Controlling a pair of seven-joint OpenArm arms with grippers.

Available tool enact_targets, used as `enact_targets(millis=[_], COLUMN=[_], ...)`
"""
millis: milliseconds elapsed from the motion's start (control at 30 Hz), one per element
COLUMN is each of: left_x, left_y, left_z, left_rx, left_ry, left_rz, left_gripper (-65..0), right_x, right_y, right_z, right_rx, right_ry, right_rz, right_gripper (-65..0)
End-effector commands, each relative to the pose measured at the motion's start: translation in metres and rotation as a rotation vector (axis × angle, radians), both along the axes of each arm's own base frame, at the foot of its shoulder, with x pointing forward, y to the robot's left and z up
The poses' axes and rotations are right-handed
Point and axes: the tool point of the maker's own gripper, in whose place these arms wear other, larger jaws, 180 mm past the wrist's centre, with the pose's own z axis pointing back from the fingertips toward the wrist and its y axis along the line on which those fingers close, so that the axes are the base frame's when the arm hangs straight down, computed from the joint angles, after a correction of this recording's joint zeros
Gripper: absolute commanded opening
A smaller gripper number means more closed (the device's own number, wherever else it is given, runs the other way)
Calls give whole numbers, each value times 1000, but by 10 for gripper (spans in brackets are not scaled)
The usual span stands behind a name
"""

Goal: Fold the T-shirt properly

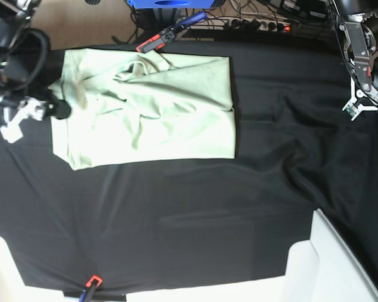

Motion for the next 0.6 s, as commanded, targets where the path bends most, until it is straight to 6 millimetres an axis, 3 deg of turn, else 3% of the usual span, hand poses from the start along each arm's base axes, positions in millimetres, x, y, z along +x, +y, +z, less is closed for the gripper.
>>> enact_targets(millis=[0, 133, 567], left_x=[5, 5, 5], left_y=[11, 11, 11], left_z=[15, 15, 14], left_rx=[51, 53, 52], left_ry=[-19, -19, -16], left_rz=[0, -1, 1], left_gripper=[-650, -650, -650], right_x=[-10, -11, -13], right_y=[8, 33, 85], right_z=[-6, -10, -10], right_rx=[-7, 21, 48], right_ry=[45, 53, 48], right_rz=[48, 98, 258], right_gripper=[-107, -109, -110])
